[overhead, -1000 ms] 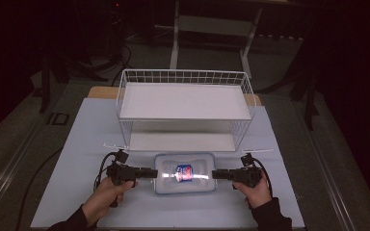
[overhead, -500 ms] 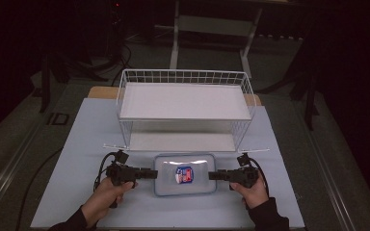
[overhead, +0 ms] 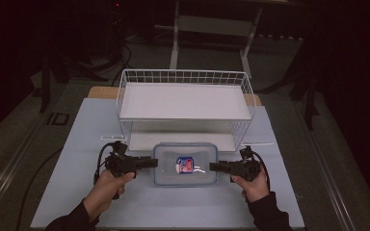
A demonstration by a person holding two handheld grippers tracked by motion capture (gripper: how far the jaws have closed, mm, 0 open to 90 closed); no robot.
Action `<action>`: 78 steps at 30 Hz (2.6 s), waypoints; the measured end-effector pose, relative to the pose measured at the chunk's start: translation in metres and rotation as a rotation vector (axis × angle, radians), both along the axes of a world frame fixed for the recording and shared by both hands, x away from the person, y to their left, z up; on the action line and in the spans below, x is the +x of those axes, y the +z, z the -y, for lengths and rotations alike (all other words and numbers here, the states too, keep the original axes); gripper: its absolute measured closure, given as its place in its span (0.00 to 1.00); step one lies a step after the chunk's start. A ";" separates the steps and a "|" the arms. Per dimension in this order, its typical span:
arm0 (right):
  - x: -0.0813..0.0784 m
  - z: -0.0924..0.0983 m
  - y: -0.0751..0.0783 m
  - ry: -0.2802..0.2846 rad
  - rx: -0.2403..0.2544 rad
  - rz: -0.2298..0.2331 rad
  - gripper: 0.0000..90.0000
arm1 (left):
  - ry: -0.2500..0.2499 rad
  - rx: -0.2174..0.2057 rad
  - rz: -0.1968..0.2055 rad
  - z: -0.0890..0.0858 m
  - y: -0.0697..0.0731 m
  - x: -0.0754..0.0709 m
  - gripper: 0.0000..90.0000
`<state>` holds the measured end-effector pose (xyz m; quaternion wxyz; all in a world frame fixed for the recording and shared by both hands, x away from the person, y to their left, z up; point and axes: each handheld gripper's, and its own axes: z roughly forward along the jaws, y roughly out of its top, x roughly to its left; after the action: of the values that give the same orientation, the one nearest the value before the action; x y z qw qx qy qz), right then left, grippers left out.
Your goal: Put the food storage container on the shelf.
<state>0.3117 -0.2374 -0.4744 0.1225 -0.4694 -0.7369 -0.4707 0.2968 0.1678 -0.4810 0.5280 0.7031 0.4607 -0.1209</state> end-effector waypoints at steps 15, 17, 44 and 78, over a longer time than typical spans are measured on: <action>0.033 -0.003 0.015 -0.027 0.008 0.060 0.57 | 0.077 0.027 0.065 0.007 0.006 0.023 0.61; 0.037 -0.001 0.011 -0.038 0.010 0.060 0.58 | 0.081 0.020 0.060 0.008 0.002 0.028 0.61; 0.067 0.004 -0.030 -0.082 0.026 0.069 0.56 | 0.153 0.053 0.126 0.022 -0.029 0.059 0.57; 0.057 -0.007 -0.007 -0.201 -0.147 0.284 0.43 | 0.229 0.124 0.317 0.040 -0.023 0.052 0.38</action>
<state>0.3685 -0.2306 -0.4809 -0.0651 -0.4772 -0.7287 -0.4868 0.3491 0.1281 -0.5035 0.5599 0.6874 0.4553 0.0810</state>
